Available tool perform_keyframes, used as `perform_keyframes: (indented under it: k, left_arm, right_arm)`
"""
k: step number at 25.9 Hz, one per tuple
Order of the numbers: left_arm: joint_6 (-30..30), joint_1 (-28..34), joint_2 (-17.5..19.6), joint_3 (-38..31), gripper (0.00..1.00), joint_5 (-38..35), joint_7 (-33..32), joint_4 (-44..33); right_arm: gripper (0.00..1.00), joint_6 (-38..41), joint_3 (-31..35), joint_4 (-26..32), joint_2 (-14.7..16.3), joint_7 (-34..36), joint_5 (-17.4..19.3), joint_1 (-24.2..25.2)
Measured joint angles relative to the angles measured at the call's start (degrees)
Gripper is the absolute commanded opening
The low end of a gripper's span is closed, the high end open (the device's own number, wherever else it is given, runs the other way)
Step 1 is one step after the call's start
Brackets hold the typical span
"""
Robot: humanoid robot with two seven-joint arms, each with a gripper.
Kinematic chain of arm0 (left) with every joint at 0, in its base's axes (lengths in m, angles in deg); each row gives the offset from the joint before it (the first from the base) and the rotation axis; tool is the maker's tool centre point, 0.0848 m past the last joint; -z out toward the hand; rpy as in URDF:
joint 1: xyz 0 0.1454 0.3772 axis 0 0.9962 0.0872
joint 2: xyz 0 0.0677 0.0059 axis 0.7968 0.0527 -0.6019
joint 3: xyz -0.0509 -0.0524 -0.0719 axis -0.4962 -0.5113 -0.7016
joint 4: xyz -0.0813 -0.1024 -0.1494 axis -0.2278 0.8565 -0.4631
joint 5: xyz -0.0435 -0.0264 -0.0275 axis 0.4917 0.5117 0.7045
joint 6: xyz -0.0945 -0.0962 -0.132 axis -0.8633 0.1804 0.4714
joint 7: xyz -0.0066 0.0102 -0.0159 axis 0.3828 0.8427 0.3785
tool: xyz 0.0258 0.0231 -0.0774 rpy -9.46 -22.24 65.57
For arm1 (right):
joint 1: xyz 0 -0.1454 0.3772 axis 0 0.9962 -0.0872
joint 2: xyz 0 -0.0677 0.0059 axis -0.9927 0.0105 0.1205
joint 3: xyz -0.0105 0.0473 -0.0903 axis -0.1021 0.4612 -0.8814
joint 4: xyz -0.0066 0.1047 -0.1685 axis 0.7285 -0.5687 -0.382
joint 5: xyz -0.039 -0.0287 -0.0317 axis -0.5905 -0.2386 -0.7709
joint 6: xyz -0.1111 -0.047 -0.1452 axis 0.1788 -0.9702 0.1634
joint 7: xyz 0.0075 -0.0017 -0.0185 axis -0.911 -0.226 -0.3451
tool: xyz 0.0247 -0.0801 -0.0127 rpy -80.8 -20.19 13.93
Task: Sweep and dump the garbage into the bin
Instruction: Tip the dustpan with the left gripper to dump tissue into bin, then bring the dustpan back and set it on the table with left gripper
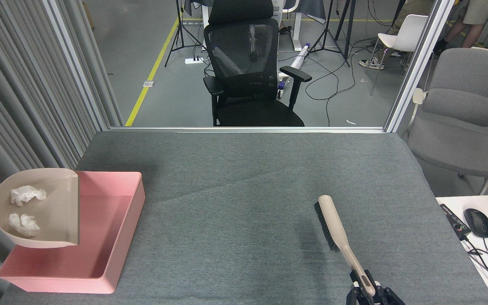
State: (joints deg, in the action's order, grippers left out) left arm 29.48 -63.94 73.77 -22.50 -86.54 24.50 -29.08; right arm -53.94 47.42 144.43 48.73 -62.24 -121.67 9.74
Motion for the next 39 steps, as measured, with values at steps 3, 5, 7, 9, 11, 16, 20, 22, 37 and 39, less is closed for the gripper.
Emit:
perform_keyframes:
  k: [3, 5, 7, 9, 11, 16, 20, 22, 37, 39]
  left_arm:
    - [-2.94, -1.93, 0.45, -0.06, 0.18, -5.06, 0.68, 1.2]
    - [-3.92, -2.8, 0.57, -0.05, 0.18, -8.72, 0.75, 0.4]
    - [-4.95, -3.51, 0.81, -0.22, 0.18, -13.1, 1.58, -1.46]
    - [-5.23, -3.89, 0.95, -0.38, 0.18, -17.14, 1.65, -3.42]
    - [-5.45, -4.61, 1.11, -0.54, 0.18, -19.99, 1.79, -4.79]
    - [-4.96, -6.25, 1.06, -0.95, 0.18, -22.38, 1.84, -4.75]
    - [-2.85, -8.62, 0.88, -2.23, 0.18, -19.13, 0.9, -0.94]
    - [-0.26, -9.4, 0.61, -2.48, 0.18, -15.07, -0.93, 0.49]
    - [23.92, 1.08, -24.04, 1.18, 0.19, -0.42, -1.01, -35.02]
    - [22.5, 3.4, -29.07, 1.54, 0.19, -5.13, -0.34, -36.48]
  right_arm:
    - [0.25, 0.03, 0.01, 0.09, -0.13, -0.01, 0.0, -0.04]
    - [0.25, 0.03, 0.03, 0.11, -0.19, 0.22, 0.0, -0.06]
    - [0.25, 0.04, 0.04, 0.17, -0.24, 0.27, 0.0, -0.05]
    - [0.25, 0.04, 0.04, 0.23, -0.24, 0.32, 0.0, -0.03]
    - [0.25, 0.05, 0.06, 0.32, -0.24, 0.33, 0.01, -0.01]
    - [0.25, 0.05, 0.06, 0.43, -0.28, 0.35, 0.07, 0.01]
    - [0.25, 0.05, 0.06, 0.45, -0.25, 0.36, 0.08, 0.01]
    - [0.25, 0.05, 0.06, 0.44, -0.19, 0.36, 0.09, 0.01]
    - [0.25, -0.29, 0.39, 0.49, 0.02, 0.58, 0.09, -0.08]
    - [0.25, -0.38, 0.48, 0.49, 0.14, 0.59, 0.09, -0.09]
